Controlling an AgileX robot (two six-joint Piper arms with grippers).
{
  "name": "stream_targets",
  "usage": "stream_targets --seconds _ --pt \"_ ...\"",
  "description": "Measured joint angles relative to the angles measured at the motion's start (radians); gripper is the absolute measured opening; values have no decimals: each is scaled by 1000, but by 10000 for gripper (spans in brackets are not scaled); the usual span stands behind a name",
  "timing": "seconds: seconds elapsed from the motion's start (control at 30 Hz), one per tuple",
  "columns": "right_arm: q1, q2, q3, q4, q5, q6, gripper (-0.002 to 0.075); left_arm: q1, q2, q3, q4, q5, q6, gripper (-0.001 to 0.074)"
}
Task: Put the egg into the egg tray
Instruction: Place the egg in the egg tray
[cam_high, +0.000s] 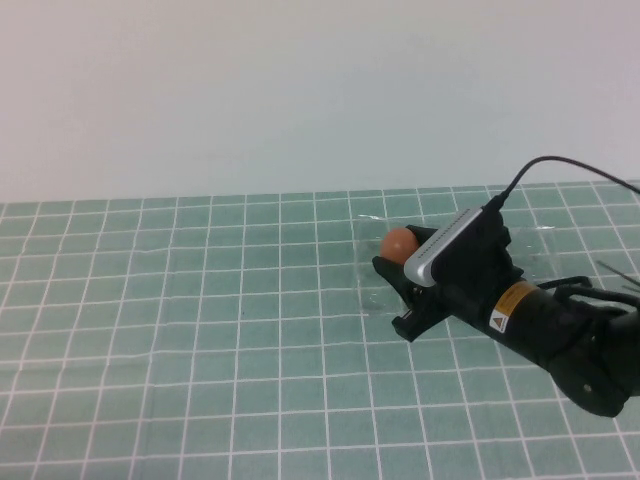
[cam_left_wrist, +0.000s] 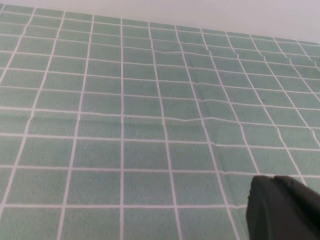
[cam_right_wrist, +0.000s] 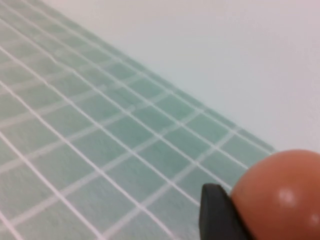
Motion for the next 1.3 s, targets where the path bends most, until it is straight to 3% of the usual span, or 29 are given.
stream_targets --seconds 0.3,1.3 --pt "0 50 0 -50 -147 42 372 0 0 0 0 0 0 -1" --pt "0 171 -50 -107 -129 67 372 0 0 0 0 0 0 -1"
